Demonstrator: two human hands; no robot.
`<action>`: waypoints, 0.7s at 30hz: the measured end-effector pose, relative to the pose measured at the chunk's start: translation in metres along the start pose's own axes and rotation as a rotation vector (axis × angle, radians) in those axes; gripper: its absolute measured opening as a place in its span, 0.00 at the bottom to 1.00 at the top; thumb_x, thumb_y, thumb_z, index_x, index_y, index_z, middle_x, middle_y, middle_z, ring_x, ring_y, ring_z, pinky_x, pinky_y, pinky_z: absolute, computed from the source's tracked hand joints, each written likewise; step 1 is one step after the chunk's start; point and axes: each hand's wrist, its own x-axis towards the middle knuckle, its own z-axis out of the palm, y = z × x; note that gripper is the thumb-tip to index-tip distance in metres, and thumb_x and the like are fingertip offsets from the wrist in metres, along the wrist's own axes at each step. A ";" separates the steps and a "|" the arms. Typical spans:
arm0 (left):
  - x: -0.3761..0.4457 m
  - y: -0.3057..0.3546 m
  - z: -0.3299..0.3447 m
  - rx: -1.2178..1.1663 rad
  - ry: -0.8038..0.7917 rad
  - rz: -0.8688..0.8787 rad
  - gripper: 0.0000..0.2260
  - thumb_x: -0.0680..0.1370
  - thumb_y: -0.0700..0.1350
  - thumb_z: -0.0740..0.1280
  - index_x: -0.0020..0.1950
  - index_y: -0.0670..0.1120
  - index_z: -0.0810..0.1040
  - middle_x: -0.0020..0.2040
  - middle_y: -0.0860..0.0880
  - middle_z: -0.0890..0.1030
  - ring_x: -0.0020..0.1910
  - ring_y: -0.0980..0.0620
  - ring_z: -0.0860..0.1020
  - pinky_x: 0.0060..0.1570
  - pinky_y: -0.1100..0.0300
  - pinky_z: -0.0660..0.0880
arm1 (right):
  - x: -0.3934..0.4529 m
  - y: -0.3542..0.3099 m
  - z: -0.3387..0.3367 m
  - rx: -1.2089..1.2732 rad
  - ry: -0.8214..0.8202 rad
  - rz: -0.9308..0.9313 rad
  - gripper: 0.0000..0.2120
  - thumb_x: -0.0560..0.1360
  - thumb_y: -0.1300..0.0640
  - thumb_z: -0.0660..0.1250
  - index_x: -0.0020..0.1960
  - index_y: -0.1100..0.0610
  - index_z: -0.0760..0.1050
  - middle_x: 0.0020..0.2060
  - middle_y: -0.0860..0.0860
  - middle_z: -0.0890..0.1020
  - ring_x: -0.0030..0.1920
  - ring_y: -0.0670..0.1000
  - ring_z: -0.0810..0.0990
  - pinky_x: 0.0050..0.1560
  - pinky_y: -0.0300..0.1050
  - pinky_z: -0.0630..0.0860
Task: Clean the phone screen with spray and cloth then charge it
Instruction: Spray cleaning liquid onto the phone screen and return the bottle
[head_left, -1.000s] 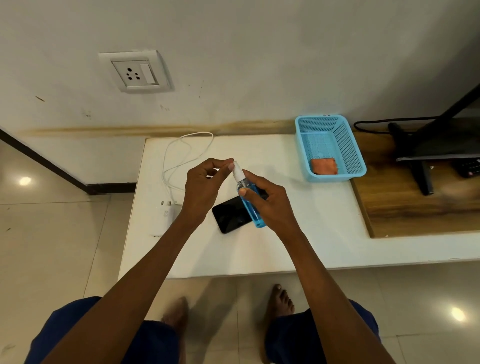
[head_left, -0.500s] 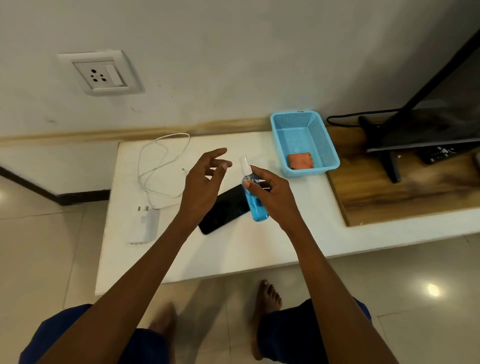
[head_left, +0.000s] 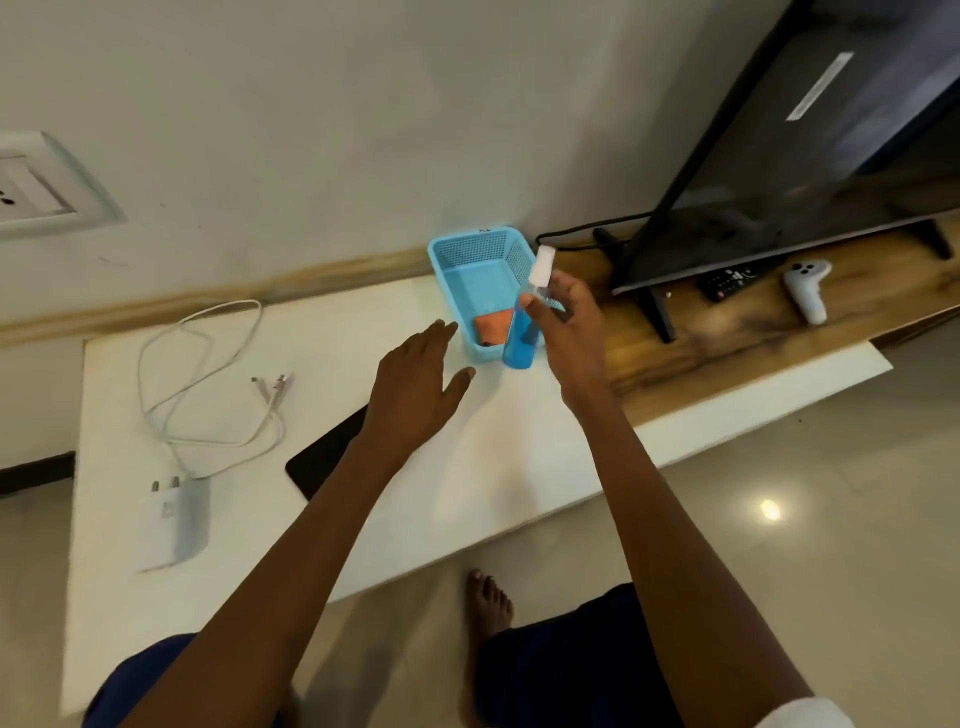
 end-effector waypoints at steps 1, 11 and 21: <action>0.004 0.002 0.004 0.044 -0.029 0.008 0.29 0.81 0.57 0.62 0.78 0.45 0.64 0.76 0.46 0.68 0.73 0.45 0.69 0.71 0.50 0.66 | 0.016 -0.003 0.000 -0.016 0.014 -0.021 0.18 0.78 0.52 0.69 0.65 0.56 0.72 0.58 0.48 0.80 0.54 0.47 0.82 0.52 0.37 0.80; 0.013 0.001 0.043 0.308 -0.206 -0.035 0.40 0.78 0.69 0.45 0.82 0.45 0.45 0.82 0.46 0.49 0.80 0.42 0.54 0.76 0.45 0.54 | 0.131 0.010 0.023 -0.180 -0.003 -0.115 0.18 0.78 0.56 0.69 0.65 0.58 0.70 0.61 0.53 0.78 0.57 0.50 0.79 0.59 0.45 0.78; 0.017 -0.001 0.047 0.311 -0.210 -0.058 0.40 0.78 0.69 0.44 0.81 0.46 0.41 0.82 0.47 0.46 0.80 0.43 0.51 0.77 0.45 0.52 | 0.160 0.036 0.047 -0.221 -0.050 -0.036 0.21 0.79 0.55 0.68 0.68 0.56 0.66 0.64 0.53 0.77 0.59 0.53 0.77 0.62 0.54 0.77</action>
